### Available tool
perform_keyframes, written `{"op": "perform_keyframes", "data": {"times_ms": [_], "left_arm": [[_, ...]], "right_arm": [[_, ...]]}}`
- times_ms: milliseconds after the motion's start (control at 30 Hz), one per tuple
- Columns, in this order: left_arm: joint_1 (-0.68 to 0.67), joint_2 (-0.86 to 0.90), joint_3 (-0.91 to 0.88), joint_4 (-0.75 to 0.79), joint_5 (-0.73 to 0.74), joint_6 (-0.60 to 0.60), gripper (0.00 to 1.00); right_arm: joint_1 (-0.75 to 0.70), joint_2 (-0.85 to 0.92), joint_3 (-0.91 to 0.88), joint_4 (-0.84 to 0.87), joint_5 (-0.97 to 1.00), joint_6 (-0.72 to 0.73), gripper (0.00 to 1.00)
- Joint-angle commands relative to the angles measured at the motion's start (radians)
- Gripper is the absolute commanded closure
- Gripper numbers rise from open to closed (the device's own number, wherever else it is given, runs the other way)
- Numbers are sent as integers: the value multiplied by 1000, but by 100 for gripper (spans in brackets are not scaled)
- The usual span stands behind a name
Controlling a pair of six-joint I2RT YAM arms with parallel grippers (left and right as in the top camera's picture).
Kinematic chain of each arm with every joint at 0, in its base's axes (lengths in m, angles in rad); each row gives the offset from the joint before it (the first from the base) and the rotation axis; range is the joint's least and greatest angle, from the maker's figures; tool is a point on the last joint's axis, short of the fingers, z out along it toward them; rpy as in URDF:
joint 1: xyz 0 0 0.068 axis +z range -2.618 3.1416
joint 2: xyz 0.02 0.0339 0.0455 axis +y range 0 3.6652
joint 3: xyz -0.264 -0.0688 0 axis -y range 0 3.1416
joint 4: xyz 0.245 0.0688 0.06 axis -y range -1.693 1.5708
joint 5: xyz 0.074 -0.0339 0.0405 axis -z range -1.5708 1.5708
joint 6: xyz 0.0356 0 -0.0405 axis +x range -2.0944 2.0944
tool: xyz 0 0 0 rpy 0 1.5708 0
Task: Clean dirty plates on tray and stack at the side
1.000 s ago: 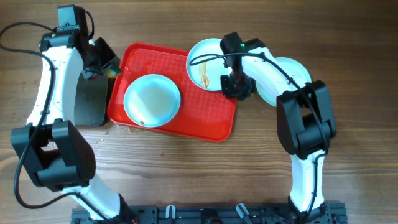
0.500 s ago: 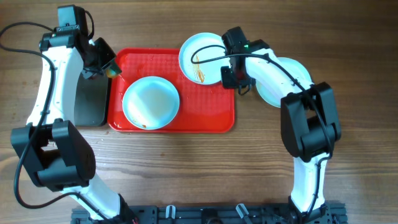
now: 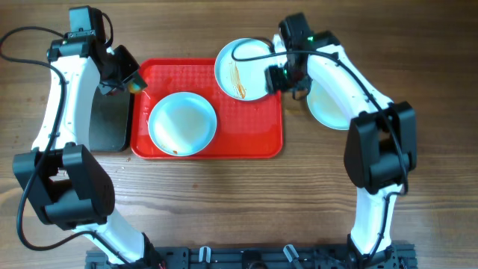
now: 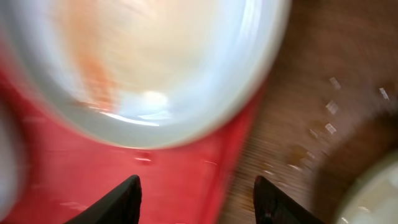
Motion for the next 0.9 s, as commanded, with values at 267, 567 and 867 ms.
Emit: {"op": "perform_keyframes", "data": {"times_ms": [267, 567, 867], "left_arm": [[-4, -3, 0, -80, 105, 303, 96], [-4, -3, 0, -79, 142, 329, 96], [-4, 0, -6, -84, 235, 407, 96]], "right_arm": [[223, 82, 35, 143, -201, 168, 46], [269, 223, 35, 330, -223, 284, 66], [290, 245, 35, 377, -159, 384, 96]]}}
